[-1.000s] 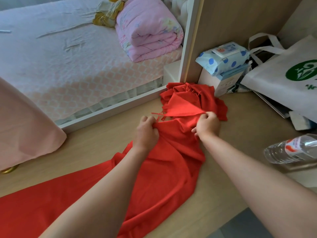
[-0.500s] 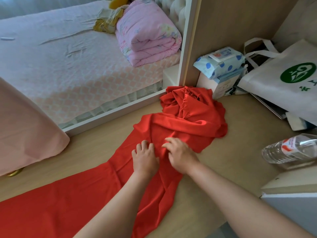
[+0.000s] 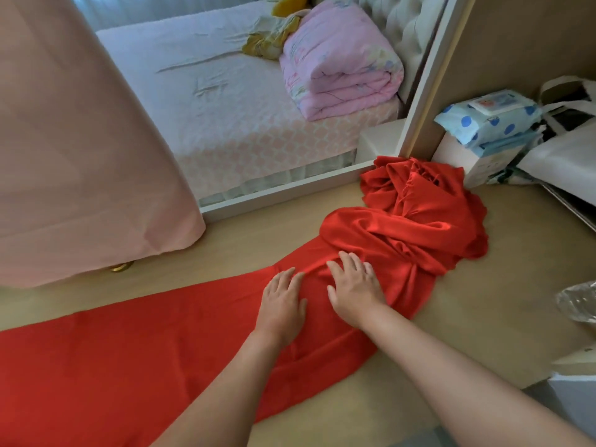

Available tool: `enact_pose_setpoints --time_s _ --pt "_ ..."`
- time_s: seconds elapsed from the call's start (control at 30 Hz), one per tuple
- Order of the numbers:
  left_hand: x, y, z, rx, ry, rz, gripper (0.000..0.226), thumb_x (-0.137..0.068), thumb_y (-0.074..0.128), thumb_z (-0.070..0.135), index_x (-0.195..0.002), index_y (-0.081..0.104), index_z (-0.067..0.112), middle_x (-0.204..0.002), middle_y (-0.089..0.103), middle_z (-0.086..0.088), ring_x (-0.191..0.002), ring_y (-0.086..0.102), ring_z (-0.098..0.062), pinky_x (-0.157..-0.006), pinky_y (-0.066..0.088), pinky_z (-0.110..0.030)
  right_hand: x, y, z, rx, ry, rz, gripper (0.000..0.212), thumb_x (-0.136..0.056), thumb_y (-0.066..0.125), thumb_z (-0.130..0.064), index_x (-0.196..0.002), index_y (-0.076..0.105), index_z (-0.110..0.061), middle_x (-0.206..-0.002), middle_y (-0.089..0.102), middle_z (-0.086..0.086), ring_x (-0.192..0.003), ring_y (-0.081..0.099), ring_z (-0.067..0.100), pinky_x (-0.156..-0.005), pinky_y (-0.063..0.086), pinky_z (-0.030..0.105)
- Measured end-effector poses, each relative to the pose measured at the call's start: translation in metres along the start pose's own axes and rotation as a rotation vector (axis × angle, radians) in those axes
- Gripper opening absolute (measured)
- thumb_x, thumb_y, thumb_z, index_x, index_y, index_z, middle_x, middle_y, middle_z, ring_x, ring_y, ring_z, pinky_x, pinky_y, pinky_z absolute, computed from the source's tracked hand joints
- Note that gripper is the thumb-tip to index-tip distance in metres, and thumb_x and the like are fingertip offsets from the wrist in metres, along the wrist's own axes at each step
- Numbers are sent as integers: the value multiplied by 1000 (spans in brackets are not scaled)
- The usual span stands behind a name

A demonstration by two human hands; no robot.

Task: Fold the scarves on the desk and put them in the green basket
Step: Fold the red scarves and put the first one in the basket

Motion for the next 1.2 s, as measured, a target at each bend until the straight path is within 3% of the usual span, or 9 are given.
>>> enact_pose_setpoints --time_s 0.2,0.3,0.4,0.53,0.67,0.8,0.93,1.07,1.2 --pt "78 -56 -131 -126 -134 185 35 -83 62 23 -117 58 18 -120 54 -3 -106 53 -27 -85 45 -41 16 20 -162 -51 -258 -104 54 -100 42 -36 -151 30 -22 -162 18 8 -150 13 25 -120 14 42" --pt "134 -74 -208 -212 -271 205 38 -75 72 27 -110 63 17 -111 58 -6 -100 55 -29 -84 47 -45 33 41 -242 -30 -345 -108 54 -99 42 -37 -150 33 -24 -161 23 8 -148 19 26 -118 20 44" --pt "188 -80 -287 -308 -399 123 49 -71 74 37 -116 66 19 -115 60 -10 -107 56 -32 -97 42 -55 51 64 -320 -68 -417 -145 54 -98 44 -38 -150 34 -29 -162 22 6 -148 19 25 -119 19 45" --pt "244 -86 -363 -184 -524 -5 67 -91 48 53 -152 30 30 -157 29 -6 -145 21 -31 -115 14 -60 72 96 -406 -61 -501 -197 61 -97 46 -41 -154 25 -36 -165 12 4 -151 11 24 -121 15 44" --pt "279 -97 -404 -44 -460 -83 74 -96 42 51 -156 3 33 -164 -6 2 -151 -8 -24 -118 5 -55 79 113 -449 55 -491 -242 65 -97 42 -49 -155 13 -41 -166 -2 3 -153 -1 23 -122 7 50" --pt "303 -114 -425 21 -399 46 64 -94 52 35 -153 28 26 -159 26 -2 -147 22 -21 -119 20 -41 72 99 -460 164 -340 -188 56 -94 41 -50 -147 34 -32 -160 24 10 -146 22 31 -116 17 55" --pt "330 -137 -441 -55 -514 264 43 -83 62 21 -125 60 18 -121 63 -4 -110 60 -29 -87 47 -42 64 85 -489 226 -334 -170 52 -95 42 -42 -144 39 -25 -152 32 12 -141 27 32 -115 20 52" --pt "365 -161 -462 -83 -729 359 34 -82 64 17 -116 64 16 -105 64 -5 -95 61 -30 -77 48 -41 73 82 -553 77 -510 -153 52 -95 47 -33 -146 39 -27 -154 32 7 -143 29 25 -114 26 45" --pt "404 -176 -503 -75 -810 356 45 -79 53 5 -122 61 17 -114 59 -5 -104 55 -29 -86 44 -40 95 91 -624 -69 -680 -209 45 -92 52 -27 -137 50 -28 -141 47 -2 -129 47 21 -106 38 39"
Point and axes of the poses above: each hand's wrist, its own x-axis away from the middle knuckle, its own y-axis out of the palm, z = x × y, the point moved 3 cm from there along -x, towards the middle knuckle
